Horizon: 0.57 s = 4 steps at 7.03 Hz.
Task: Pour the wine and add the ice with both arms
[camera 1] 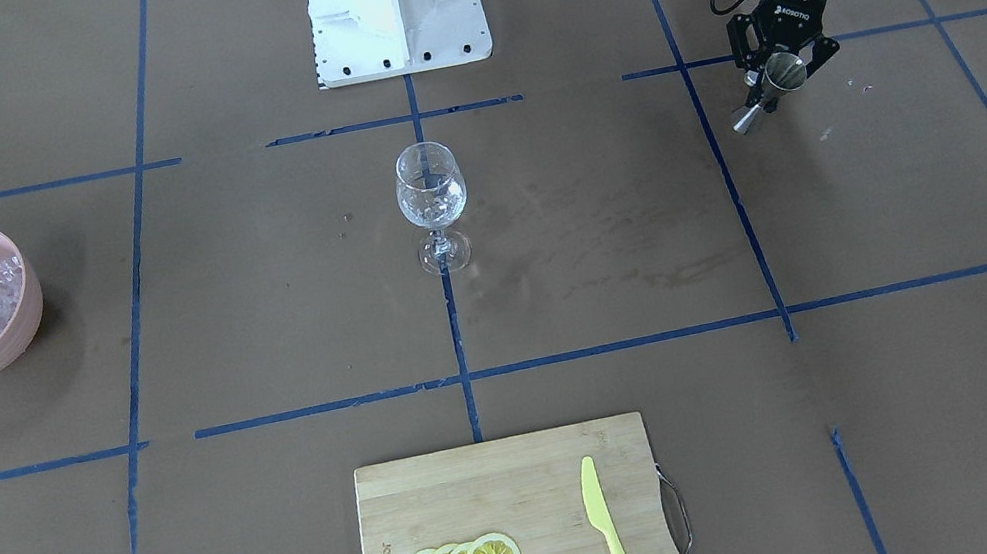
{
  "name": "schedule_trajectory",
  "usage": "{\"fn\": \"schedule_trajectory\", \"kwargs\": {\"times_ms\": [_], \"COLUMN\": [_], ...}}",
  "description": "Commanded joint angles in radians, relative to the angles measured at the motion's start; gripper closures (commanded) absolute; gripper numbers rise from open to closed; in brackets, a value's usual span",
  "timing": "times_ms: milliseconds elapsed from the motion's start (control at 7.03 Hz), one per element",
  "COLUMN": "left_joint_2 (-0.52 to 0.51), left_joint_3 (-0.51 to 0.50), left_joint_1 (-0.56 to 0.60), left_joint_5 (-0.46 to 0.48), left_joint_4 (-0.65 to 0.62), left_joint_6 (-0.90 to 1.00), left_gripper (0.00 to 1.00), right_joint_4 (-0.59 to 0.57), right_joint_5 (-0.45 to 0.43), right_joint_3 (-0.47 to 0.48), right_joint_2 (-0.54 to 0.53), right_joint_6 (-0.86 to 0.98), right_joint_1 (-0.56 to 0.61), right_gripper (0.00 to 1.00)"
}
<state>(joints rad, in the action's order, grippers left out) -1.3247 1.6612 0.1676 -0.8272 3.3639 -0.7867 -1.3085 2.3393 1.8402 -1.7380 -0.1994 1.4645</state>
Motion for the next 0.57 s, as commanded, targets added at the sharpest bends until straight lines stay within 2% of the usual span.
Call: {"fn": "schedule_trajectory", "kwargs": {"times_ms": [0, 285, 427], "left_joint_2": [-0.043, -0.12, -0.123], "left_joint_3": [-0.082, -0.162, -0.169], "left_joint_1": [-0.002, -0.006, -0.007], "left_joint_5": [0.031, 0.117, 0.132], "left_joint_4": [0.0, -0.001, -0.003], "left_joint_6": [-0.081, -0.082, -0.065], "left_gripper": [1.0, 1.0, 1.0], "right_joint_4": [0.0, 0.0, 0.0], "right_joint_5": [0.0, 0.0, -0.002], "right_joint_3": [0.002, 0.002, 0.002], "right_joint_2": [0.002, 0.0, 0.0], "right_joint_6": [0.0, 0.0, 0.0], "right_joint_1": [0.0, -0.001, 0.0], "right_gripper": [0.0, 0.0, 0.0]}}
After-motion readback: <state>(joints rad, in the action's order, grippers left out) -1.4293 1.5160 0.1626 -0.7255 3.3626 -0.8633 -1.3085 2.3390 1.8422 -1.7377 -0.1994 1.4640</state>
